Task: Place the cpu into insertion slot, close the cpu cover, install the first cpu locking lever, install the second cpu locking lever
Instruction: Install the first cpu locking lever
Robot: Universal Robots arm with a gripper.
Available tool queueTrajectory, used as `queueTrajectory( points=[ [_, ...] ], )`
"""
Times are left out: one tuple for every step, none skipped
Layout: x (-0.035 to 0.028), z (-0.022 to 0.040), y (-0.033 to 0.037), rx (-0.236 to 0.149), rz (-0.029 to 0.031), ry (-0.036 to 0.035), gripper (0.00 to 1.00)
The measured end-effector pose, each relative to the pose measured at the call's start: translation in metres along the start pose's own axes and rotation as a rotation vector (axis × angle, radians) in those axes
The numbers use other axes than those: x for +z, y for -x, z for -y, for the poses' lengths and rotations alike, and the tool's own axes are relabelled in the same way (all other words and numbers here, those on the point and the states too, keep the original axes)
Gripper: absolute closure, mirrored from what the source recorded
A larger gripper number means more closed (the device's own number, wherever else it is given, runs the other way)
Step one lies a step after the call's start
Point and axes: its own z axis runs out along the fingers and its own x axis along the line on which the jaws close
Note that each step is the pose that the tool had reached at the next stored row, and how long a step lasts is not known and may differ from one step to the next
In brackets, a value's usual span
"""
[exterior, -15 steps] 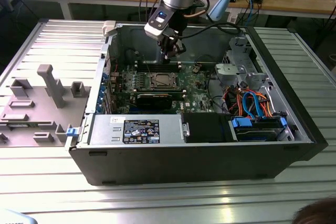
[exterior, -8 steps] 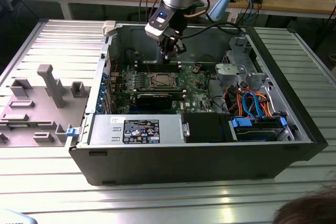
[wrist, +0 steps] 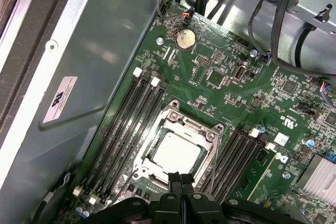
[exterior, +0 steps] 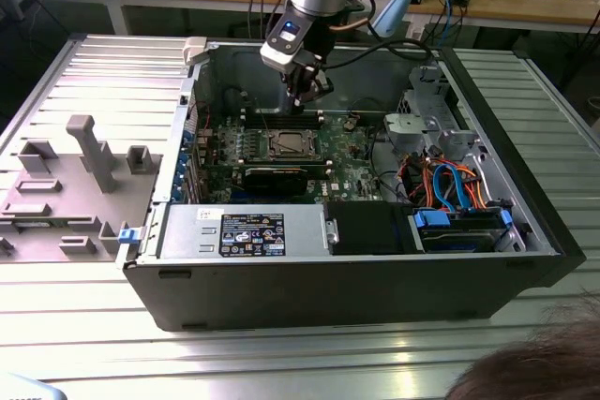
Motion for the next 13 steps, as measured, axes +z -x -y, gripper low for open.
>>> queueTrajectory(
  points=[
    [0.0000,0.0000,0.0000,-0.003,0.0003,0.0000,0.89],
    [0.0000,0.0000,0.0000,-0.005,0.0004,-0.0001,0.89],
    [0.0000,0.0000,0.0000,-0.007,0.0007,-0.0002,0.89],
    [0.0000,0.0000,0.0000,-0.009,0.0008,-0.0002,0.89],
    [0.0000,0.0000,0.0000,-0.011,0.0010,-0.0003,0.89],
    [0.0000,0.0000,0.0000,-0.013,0.0012,-0.0003,0.89],
    [0.0000,0.0000,0.0000,-0.017,0.0015,-0.0005,0.89],
    [0.0000,0.0000,0.0000,-0.019,0.0018,-0.0006,0.89],
    [0.0000,0.0000,0.0000,-0.022,0.0020,-0.0007,0.89],
    [0.0000,0.0000,0.0000,-0.025,0.0023,-0.0008,0.89],
    [0.0000,0.0000,0.0000,-0.028,0.0026,-0.0008,0.89],
    [0.0000,0.0000,0.0000,-0.031,0.0028,-0.0009,0.89],
    [0.0000,0.0000,0.0000,-0.033,0.0030,-0.0010,0.89]
  ],
)
